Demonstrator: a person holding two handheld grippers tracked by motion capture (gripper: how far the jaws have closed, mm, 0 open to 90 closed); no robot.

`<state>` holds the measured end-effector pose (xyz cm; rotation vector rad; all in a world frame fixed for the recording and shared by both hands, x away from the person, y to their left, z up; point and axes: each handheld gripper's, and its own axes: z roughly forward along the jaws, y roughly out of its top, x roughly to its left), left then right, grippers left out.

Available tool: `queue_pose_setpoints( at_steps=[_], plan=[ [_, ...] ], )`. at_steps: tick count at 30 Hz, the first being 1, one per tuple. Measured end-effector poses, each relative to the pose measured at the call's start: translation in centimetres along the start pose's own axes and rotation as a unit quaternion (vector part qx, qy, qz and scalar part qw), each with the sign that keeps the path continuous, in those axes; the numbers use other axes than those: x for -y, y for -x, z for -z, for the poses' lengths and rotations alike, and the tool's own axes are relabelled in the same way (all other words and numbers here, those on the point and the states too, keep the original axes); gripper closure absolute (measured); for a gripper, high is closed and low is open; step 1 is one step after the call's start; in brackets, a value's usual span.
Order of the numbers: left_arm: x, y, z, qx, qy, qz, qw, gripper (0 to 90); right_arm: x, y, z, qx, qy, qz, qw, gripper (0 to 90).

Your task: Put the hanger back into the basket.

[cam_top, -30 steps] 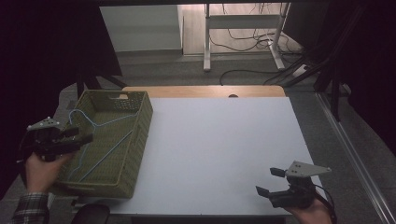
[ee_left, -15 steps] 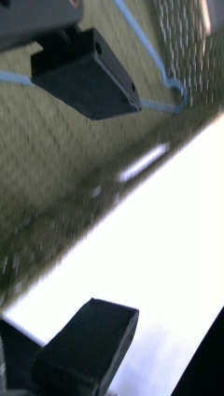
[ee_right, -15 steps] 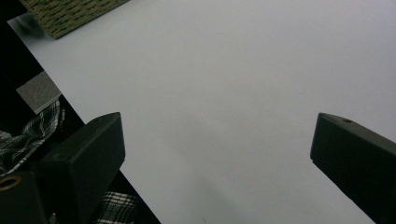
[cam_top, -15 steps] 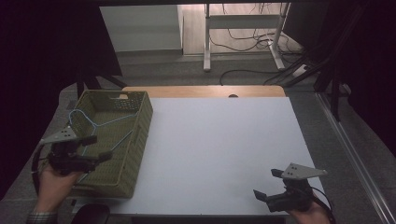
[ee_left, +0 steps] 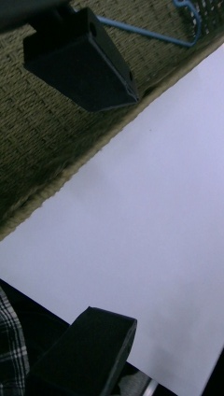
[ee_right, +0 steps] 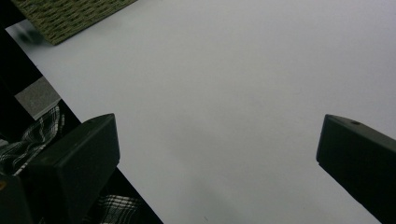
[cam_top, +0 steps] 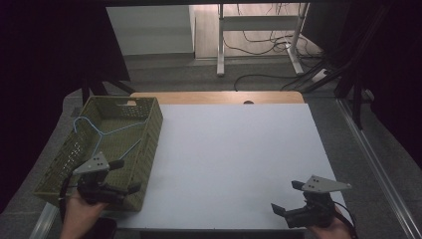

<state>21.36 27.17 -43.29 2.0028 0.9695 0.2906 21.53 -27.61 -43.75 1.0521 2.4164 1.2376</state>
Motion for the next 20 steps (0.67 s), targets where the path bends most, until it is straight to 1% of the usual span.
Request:
queue_pose_setpoints(
  at_steps=[2, 3, 4, 6, 7, 8, 9, 10, 12, 14, 15, 16, 17, 20],
  plan=[
    [0.4, 0.3, -0.5, -0.001, -0.009, -0.003, 1.0, 0.0, 0.1, 0.0, 0.1, 0.004, 0.002, -0.006, 1.0, 0.0],
    [0.6, 0.4, -0.7, -0.007, -0.016, -0.007, 0.9998, 0.0, 0.1, 0.1, 0.1, 0.013, 0.003, -0.007, 0.9999, 0.0],
    [0.9, 0.6, -0.9, -0.013, -0.022, -0.011, 0.9996, 0.0, 0.1, 0.1, 0.1, 0.013, 0.003, -0.007, 0.9999, 0.0],
    [1.3, 0.7, -1.2, -0.021, -0.032, -0.015, 0.9992, 0.0, 0.3, 0.2, 0.1, 0.029, 0.005, -0.012, 0.9995, 0.0],
    [1.7, 0.6, -1.6, -0.023, -0.039, -0.013, 0.9989, 0.0, 0.4, 0.3, 0.1, 0.04, 0.006, -0.017, 0.999, 0.0],
    [1.7, 0.6, -1.6, -0.023, -0.039, -0.013, 0.9989, 0.0, 0.4, 0.3, 0.1, 0.04, 0.006, -0.017, 0.999, 0.0],
    [2.0, 0.6, -2.0, -0.026, -0.045, -0.014, 0.9986, 0.0, 0.6, 0.5, 0.0, 0.051, 0.005, -0.024, 0.9984, 0.0],
    [2.0, 0.6, -2.0, -0.026, -0.045, -0.014, 0.9986, 0.0, 0.6, 0.5, 0.0, 0.051, 0.005, -0.024, 0.9984, 0.0],
    [2.3, 0.5, -2.4, -0.031, -0.055, -0.016, 0.9979, 0.0, 0.9, 0.7, -0.2, 0.055, 0.002, -0.029, 0.998, 0.0],
    [2.5, 0.4, -2.8, -0.032, -0.061, -0.017, 0.9975, 0.0, 1.1, 0.9, -0.4, 0.058, -0.005, -0.031, 0.9978, 0.0],
    [2.6, 0.4, -2.9, -0.035, -0.066, -0.02, 0.997, 0.0, 1.2, 0.9, -0.6, 0.06, -0.008, -0.029, 0.9977, 0.0],
    [2.6, 0.4, -3.0, -0.043, -0.072, -0.027, 0.9961, 0.0, 1.3, 1.0, -0.7, 0.061, -0.013, -0.03, 0.9976, 0.0],
    [2.6, 0.5, -3.0, -0.044, -0.074, -0.028, 0.9959, 0.0, 1.4, 1.0, -0.8, 0.062, -0.017, -0.029, 0.9975, 0.0],
    [2.6, 0.4, -3.1, -0.038, -0.07, -0.025, 0.9965, 0.0, 1.5, 1.0, -1.1, 0.064, -0.023, -0.027, 0.9973, 0.0]
  ],
)
